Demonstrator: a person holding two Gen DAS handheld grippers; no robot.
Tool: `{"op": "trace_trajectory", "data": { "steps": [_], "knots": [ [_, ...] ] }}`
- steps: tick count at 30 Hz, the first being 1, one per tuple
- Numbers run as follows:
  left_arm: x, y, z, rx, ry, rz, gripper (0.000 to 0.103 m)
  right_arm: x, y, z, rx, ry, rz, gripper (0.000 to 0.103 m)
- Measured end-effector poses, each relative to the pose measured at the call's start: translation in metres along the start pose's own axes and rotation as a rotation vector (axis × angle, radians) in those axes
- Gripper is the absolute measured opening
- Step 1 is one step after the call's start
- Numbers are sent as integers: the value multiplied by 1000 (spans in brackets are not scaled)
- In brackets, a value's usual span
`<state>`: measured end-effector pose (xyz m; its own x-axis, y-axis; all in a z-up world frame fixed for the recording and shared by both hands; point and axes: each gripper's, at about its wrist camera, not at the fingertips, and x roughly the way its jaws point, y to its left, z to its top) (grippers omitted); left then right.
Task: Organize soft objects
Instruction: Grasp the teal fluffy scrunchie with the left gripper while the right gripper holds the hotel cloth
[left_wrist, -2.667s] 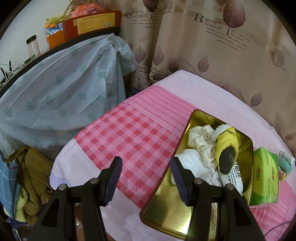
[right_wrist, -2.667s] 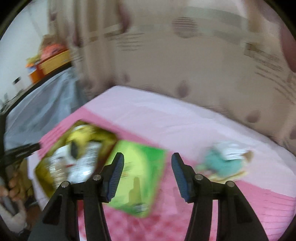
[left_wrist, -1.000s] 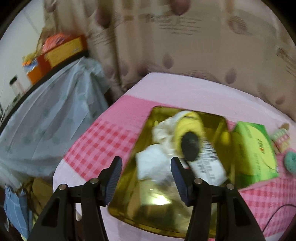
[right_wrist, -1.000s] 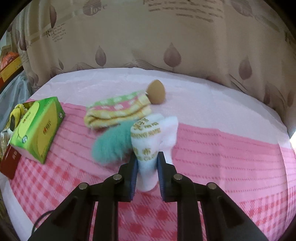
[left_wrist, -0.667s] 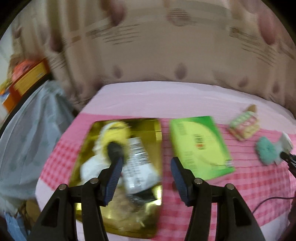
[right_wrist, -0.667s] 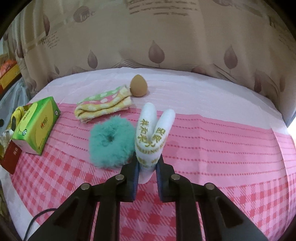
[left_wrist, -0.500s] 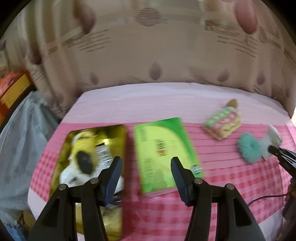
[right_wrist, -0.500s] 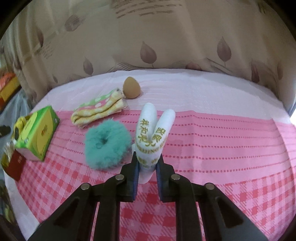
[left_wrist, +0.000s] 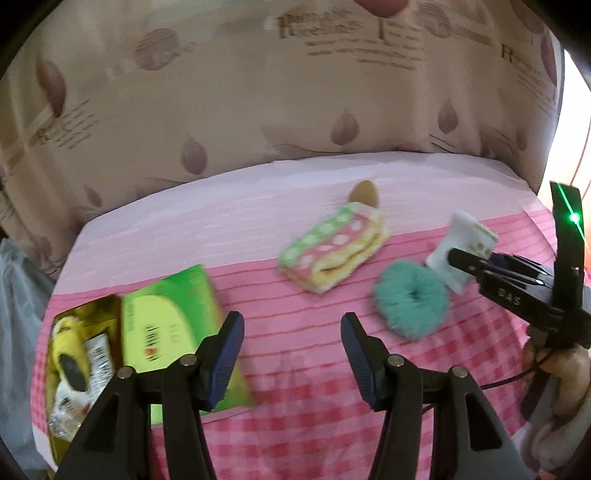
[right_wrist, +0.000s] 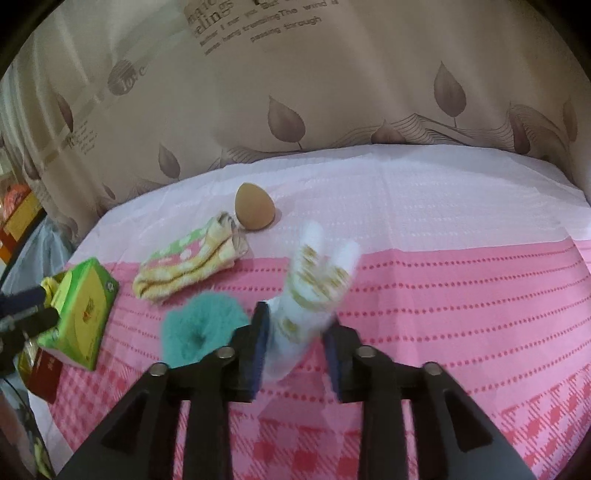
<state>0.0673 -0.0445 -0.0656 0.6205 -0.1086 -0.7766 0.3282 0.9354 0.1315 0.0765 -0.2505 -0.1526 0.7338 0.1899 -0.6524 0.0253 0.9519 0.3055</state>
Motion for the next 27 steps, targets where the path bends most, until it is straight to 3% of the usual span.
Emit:
{"op": "trace_trajectory", "data": {
  "steps": [3, 7, 15, 20, 27],
  "knots": [
    [13, -16, 6, 7, 28, -32, 56, 3, -2, 6, 10, -21, 8, 34],
    [19, -33, 10, 33, 31, -62, 56, 2, -6, 10, 9, -29, 0, 15],
    [33, -63, 16, 69, 54, -172, 56, -27, -18, -3, -112, -94, -228, 15],
    [46, -84, 17, 100, 87, -210, 56, -33, -33, -19, -88, -71, -243, 15],
    [74, -102, 19, 143, 130, -192, 56, -28, -47, -16, -20, -47, -207, 15]
  ]
}}
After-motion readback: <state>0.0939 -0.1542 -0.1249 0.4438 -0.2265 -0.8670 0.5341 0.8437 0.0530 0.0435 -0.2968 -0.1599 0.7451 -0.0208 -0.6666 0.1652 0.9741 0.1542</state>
